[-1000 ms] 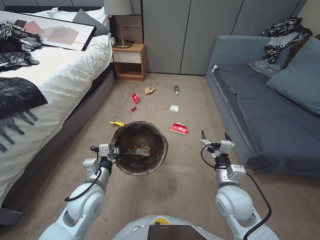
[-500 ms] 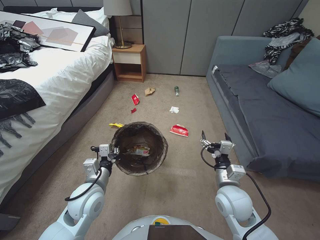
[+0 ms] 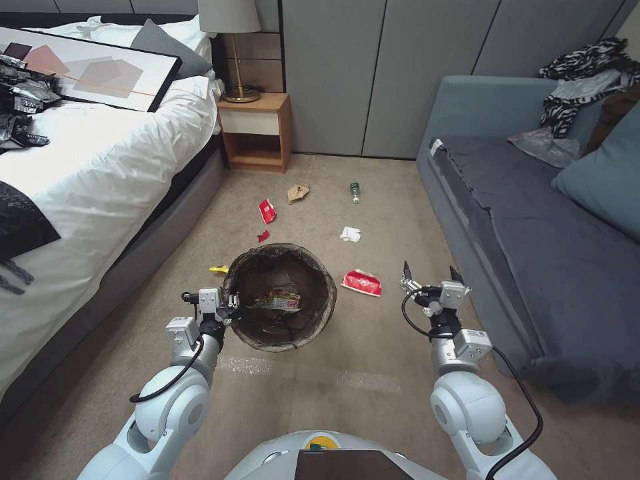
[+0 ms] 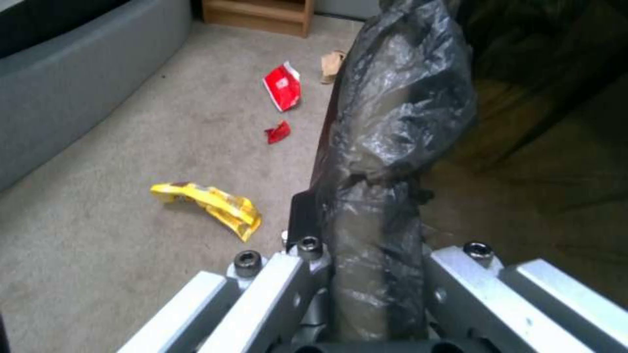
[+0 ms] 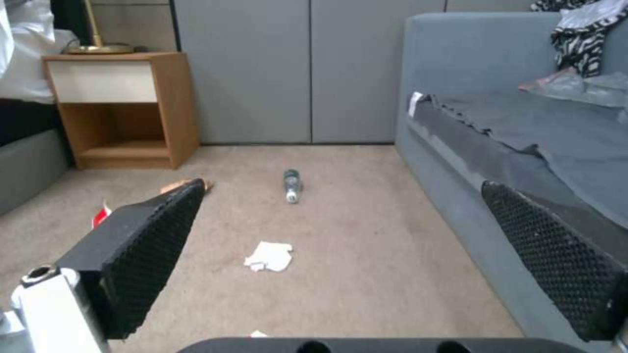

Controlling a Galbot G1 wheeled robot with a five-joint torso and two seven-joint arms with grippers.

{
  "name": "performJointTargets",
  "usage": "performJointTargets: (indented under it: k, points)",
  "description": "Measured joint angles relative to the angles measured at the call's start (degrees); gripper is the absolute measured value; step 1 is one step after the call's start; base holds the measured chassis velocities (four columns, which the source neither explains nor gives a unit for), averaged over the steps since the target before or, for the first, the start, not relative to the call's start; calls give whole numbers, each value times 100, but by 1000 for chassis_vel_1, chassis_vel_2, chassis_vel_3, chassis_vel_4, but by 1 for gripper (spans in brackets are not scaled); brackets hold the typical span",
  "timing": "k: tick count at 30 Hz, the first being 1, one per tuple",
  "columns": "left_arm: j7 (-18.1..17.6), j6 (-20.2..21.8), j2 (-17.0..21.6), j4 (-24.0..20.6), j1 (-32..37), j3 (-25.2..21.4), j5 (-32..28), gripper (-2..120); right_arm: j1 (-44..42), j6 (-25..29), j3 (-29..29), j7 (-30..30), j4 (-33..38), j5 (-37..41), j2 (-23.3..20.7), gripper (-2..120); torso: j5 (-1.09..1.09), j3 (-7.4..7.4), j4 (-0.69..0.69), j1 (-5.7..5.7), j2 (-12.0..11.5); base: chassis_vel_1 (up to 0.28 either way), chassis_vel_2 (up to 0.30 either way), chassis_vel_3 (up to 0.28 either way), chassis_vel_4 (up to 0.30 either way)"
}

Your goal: Pick up the trash bin, then pick up the garbage from the floor and place it into the trash bin.

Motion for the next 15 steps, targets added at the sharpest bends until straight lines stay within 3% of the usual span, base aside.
performJointTargets:
  k: [15]
  points:
    - [6, -14, -12, -39, 30, -9, 12, 3, -22, 0, 5, 9, 29, -21, 2, 100, 0, -1, 1, 0, 0, -148, 150, 144, -144]
